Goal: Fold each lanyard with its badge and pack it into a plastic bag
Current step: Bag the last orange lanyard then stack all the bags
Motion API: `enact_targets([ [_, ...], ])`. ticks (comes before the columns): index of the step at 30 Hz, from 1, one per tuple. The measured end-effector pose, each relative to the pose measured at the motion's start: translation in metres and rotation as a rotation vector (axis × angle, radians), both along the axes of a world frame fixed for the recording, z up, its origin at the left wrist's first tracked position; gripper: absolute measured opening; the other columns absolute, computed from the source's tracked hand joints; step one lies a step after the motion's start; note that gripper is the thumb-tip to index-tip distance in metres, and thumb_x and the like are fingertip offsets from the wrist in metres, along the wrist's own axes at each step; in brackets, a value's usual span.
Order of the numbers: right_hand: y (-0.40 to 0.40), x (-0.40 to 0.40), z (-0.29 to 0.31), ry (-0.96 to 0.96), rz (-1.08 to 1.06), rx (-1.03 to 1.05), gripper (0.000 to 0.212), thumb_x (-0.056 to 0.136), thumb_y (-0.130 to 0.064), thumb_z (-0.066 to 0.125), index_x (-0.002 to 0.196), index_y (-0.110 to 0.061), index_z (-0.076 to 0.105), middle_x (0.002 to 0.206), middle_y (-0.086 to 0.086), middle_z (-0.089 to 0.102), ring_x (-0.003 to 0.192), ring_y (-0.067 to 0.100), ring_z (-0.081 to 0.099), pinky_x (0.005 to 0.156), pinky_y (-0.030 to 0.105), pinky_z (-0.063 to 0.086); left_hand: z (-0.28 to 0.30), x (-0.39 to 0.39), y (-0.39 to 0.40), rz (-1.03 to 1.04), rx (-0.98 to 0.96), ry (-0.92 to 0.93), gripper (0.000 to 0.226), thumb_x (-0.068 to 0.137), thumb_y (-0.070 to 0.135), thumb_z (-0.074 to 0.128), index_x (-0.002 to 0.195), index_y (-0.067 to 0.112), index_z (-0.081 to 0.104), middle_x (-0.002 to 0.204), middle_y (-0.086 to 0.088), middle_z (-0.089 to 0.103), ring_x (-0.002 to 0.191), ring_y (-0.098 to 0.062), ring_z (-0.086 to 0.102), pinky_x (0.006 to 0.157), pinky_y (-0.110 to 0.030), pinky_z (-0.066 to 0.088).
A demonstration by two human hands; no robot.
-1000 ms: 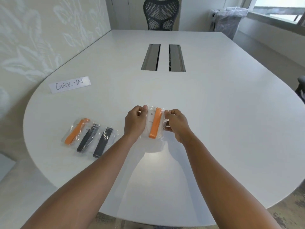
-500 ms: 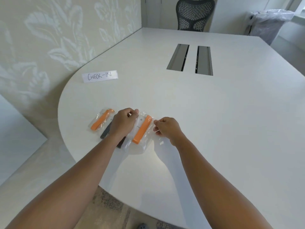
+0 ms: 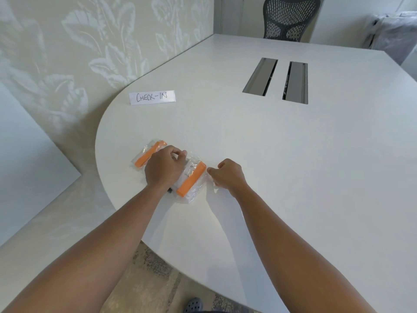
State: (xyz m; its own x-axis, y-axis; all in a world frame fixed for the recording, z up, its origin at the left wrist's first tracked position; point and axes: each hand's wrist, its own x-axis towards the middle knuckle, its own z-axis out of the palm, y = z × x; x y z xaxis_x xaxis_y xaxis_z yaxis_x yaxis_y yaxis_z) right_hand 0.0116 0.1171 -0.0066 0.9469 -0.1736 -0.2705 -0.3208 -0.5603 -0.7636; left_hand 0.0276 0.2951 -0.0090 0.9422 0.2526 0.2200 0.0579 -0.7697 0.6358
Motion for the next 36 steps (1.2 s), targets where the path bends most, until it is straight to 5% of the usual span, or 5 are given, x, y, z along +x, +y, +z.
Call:
enact_targets([
  [4, -0.003, 0.001, -0.003, 0.018, -0.023, 0.05, 0.049, 0.083, -0.045, 0.065, 0.116, -0.013, 0.049, 0.102, 0.008, 0.07, 0.097, 0.026, 0.069, 0.083, 0.034, 0.055, 0.004, -0.005, 0.002, 0.073, -0.077, -0.059, 0.023, 0.095, 0.045, 0.059, 0.093, 0.026, 0.071, 0.077, 0.011, 0.065, 0.081, -0.015, 0.062, 0.066, -0.028, 0.041],
  [10, 0.0, -0.002, 0.0, 0.01, -0.004, 0.04, 0.046, 0.088, -0.047, 0.062, 0.107, -0.007, 0.05, 0.067, 0.0, 0.06, 0.089, 0.026, 0.071, 0.079, 0.035, 0.056, 0.01, -0.007, 0.013, 0.142, -0.049, -0.138, 0.023, 0.094, 0.042, 0.058, 0.09, 0.024, 0.071, 0.078, 0.01, 0.064, 0.081, -0.017, 0.061, 0.068, -0.029, 0.04],
  [19, 0.017, -0.001, 0.009, 0.054, -0.054, -0.044, 0.057, 0.086, -0.061, 0.058, 0.105, -0.007, 0.052, 0.066, 0.005, 0.067, 0.07, 0.023, 0.07, 0.076, 0.035, 0.058, 0.015, 0.014, 0.044, 0.097, -0.035, -0.148, 0.026, 0.09, 0.047, 0.057, 0.091, 0.025, 0.072, 0.093, 0.003, 0.068, 0.101, -0.026, 0.061, 0.072, -0.036, 0.051],
  [28, 0.037, -0.008, 0.023, 0.117, -0.15, -0.022, 0.049, 0.089, -0.055, 0.06, 0.072, -0.009, 0.056, 0.072, 0.009, 0.062, 0.066, 0.03, 0.069, 0.077, 0.043, 0.063, 0.006, 0.046, 0.085, 0.03, 0.032, 0.241, 0.069, 0.09, 0.069, 0.053, 0.134, 0.016, 0.049, 0.138, -0.01, 0.05, 0.136, -0.031, 0.04, 0.107, -0.047, 0.037],
  [36, 0.071, -0.015, 0.017, 0.094, -0.283, -0.06, 0.045, 0.083, -0.051, 0.07, 0.069, -0.009, 0.057, 0.065, 0.003, 0.062, 0.055, 0.024, 0.065, 0.061, 0.029, 0.058, 0.005, 0.073, 0.116, -0.128, 0.01, 0.477, 0.105, 0.072, 0.084, 0.055, 0.139, 0.004, 0.045, 0.138, -0.012, 0.053, 0.128, -0.032, 0.052, 0.1, -0.044, 0.049],
])
